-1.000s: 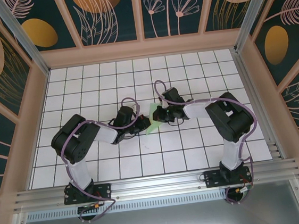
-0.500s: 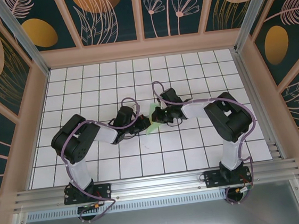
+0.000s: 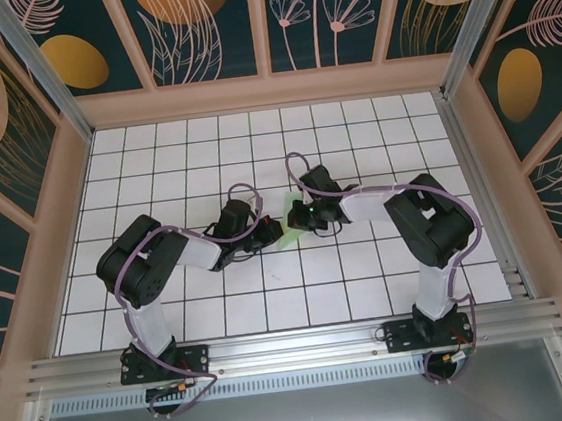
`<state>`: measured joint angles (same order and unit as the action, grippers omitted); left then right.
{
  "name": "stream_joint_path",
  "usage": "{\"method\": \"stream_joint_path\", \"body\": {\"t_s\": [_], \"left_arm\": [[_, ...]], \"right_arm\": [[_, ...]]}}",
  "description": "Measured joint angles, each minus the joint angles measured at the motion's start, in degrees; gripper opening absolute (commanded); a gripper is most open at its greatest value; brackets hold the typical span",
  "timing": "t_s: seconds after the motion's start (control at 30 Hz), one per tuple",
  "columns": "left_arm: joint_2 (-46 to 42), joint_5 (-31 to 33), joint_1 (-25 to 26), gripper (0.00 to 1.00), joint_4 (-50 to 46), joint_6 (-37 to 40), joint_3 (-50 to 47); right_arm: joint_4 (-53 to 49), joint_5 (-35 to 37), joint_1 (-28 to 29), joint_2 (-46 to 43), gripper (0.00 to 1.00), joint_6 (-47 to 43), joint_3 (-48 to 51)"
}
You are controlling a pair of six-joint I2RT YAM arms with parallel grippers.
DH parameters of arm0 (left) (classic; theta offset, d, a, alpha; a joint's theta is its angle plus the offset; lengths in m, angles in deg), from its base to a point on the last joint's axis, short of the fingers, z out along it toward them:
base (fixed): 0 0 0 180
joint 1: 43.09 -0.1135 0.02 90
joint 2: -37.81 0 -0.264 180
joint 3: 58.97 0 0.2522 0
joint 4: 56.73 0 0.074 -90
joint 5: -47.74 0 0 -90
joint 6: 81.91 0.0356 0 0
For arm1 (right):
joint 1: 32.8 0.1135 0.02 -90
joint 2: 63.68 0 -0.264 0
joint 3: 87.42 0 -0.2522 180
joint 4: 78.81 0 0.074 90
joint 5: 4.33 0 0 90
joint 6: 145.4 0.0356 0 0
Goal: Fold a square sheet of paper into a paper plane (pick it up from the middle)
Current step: Fourth fold the wing at the center of the table.
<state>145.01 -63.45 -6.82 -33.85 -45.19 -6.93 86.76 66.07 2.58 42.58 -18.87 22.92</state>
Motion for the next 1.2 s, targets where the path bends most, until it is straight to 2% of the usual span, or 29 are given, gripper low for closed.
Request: {"method": "stream_joint_path", "body": {"t_s": [0.27,0.63,1.2], "left_arm": [[-0.63,0.31,0.07,0.00,-1.16,0.04,0.20],[-4.39,0.50,0.04,0.07,-5.88,0.50,0.07],[-5.77,-0.72,0.07,0.07,-5.86,0.46,-2.25]], "right_arm": [[-0.90,-0.22,-0.13,0.02,0.06,-0.22,-0.72],[2.25,-1.95,-0.44,0.68,0.06,0.33,0.90],[4.76,-3.32,1.86,0.31,0.06,2.82,2.45]]}}
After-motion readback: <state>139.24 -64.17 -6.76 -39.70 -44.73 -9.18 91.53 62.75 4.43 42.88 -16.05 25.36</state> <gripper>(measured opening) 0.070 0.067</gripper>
